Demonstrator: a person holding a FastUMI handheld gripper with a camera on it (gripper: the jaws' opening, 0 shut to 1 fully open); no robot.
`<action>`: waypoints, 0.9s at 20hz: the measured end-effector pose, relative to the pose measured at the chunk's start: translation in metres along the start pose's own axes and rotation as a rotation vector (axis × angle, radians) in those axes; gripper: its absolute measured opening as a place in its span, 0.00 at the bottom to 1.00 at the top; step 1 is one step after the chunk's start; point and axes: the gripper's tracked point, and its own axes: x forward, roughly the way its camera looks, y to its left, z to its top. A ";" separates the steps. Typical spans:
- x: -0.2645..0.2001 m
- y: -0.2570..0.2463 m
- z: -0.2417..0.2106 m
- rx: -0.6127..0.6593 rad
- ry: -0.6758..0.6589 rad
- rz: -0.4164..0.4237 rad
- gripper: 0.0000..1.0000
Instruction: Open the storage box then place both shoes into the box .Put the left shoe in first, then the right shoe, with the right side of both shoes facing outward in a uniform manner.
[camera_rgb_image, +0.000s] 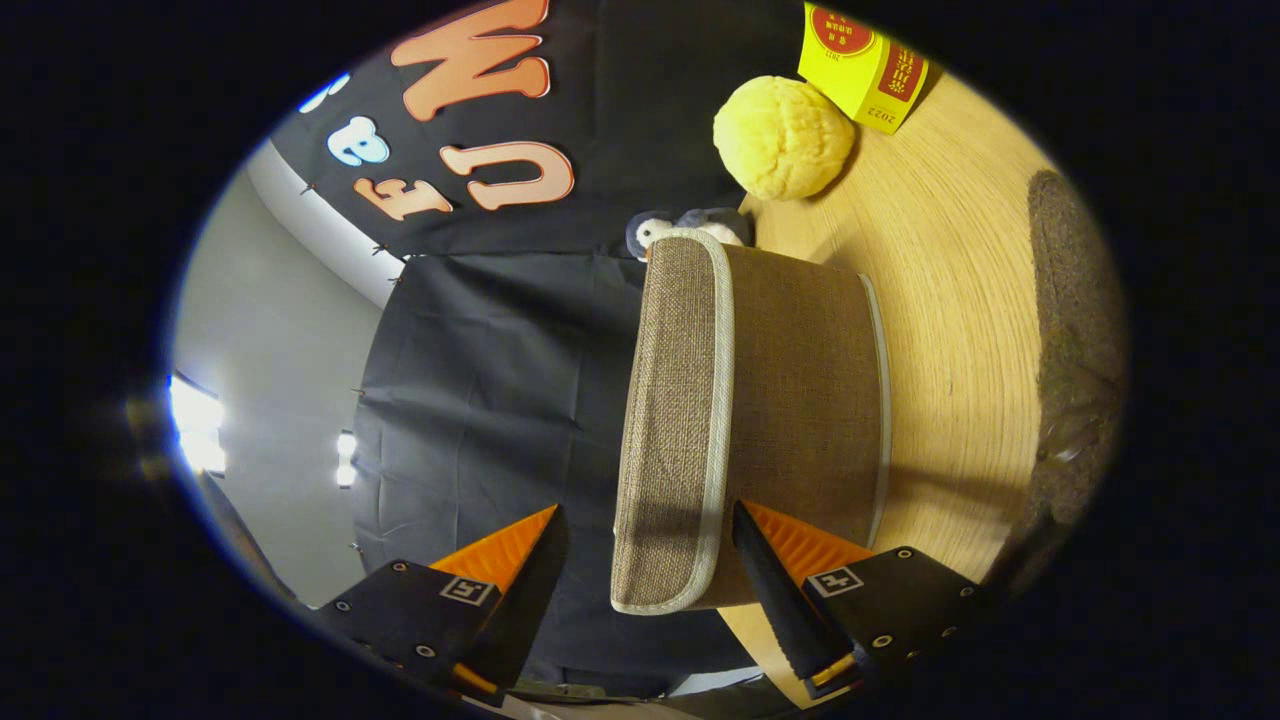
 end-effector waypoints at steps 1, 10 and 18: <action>-0.002 0.003 0.003 -0.001 -0.004 0.015 0.97; -0.014 -0.006 0.012 -0.017 -0.020 -0.017 0.40; -0.015 0.002 0.005 0.016 0.013 0.004 0.01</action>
